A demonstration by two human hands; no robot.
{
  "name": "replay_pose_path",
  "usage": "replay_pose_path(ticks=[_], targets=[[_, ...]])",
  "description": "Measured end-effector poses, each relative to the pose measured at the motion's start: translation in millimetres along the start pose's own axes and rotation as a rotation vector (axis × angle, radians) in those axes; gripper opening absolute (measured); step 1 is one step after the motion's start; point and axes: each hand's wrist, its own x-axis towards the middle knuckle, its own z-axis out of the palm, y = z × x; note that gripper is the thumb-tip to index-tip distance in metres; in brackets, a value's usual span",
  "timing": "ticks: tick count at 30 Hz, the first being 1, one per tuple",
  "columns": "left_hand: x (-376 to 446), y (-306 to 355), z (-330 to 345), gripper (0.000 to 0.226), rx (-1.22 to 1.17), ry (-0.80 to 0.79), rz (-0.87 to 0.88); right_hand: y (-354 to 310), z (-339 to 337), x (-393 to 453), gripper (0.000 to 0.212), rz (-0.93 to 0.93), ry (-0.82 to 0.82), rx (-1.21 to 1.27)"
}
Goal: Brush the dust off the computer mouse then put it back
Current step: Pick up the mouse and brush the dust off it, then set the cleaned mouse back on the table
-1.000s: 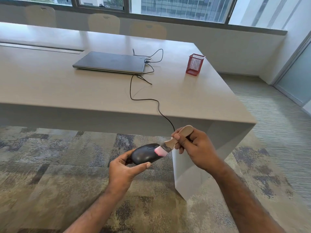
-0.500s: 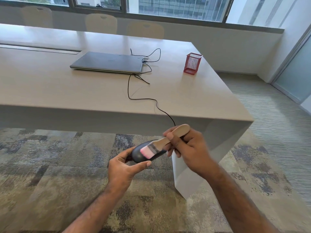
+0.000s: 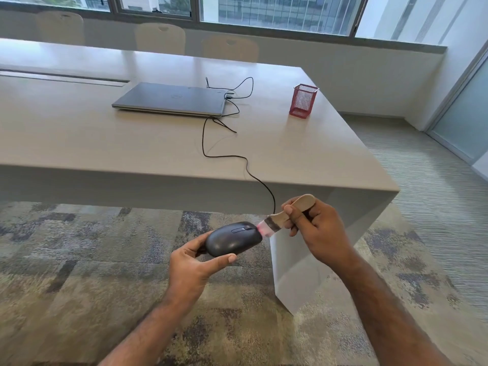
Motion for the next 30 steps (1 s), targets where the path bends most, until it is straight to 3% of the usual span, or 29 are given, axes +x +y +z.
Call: replay_pose_path(ticks=[7,12,21,30], targets=[[2.7,7.8,5.7,0.075,0.006,0.045,0.077,-7.1,4.5,-11.8,0.013,-0.118,0.31,0.142],[6.9,16.0,15.9,0.073,-0.021,0.144,0.124,-7.5,33.6,-27.3,0.03,-0.174,0.499,0.16],[6.4,34.4,40.4,0.078,-0.095,0.238,0.198,-14.3,81.1,-35.5,0.012,-0.164,0.352,0.052],[10.6,41.5,41.5,0.075,-0.08,0.17,0.215,-15.2,84.9,-25.8,0.007,-0.13,0.298,0.124]])
